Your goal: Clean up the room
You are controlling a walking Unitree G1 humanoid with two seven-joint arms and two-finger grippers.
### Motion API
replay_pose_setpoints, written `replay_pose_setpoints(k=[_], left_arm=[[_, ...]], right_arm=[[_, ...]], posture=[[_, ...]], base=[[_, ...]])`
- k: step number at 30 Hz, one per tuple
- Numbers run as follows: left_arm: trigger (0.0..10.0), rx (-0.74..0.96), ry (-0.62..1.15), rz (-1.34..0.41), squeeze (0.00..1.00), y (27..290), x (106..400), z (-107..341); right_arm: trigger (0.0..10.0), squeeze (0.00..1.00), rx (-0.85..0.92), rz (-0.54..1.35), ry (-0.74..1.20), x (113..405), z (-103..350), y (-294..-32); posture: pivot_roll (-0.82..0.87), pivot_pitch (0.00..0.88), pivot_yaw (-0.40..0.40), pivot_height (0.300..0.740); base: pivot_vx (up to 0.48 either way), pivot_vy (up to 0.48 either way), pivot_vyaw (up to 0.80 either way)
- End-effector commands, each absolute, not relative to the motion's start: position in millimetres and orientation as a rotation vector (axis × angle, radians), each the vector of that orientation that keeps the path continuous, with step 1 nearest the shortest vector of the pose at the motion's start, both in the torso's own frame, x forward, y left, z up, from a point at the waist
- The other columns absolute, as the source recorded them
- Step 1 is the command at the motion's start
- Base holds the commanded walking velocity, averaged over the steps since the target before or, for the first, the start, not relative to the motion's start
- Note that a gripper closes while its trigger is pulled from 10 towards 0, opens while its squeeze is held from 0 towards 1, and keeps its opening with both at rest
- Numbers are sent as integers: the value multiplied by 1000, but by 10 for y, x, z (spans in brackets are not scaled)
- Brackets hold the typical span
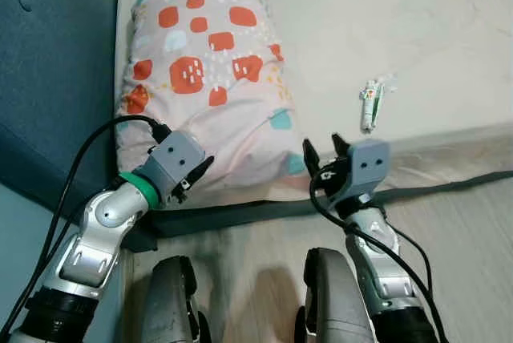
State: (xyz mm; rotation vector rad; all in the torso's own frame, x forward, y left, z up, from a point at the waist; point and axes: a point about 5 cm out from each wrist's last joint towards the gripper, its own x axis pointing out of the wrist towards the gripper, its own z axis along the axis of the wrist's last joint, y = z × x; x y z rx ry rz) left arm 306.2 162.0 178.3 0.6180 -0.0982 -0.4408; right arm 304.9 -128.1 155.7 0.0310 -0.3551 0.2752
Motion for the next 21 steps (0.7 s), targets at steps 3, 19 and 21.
replay_pose_setpoints(k=[3, 19, 21], left_arm=[[10000, 625, -109, -416, 0, 1620, 3095, 1776], [10000, 753, -95, -281, 1000, 2323, 2997, 2118], [10000, 754, -90, -277, 1000, 2348, 2987, 2117]], right_arm=[[10000, 1000, 22, 259, -330, 3041, 1501, -1308], [10000, 0, -21, 233, -259, 3047, 1381, -1352], [10000, 0, -21, 234, -258, 3052, 1381, -1348]], posture=[[-11, 135, 48, 570], [21, 134, 46, 570], [21, 134, 45, 570]], base=[[0, 0, 0], [0, 0, 0], [0, 0, 0]])
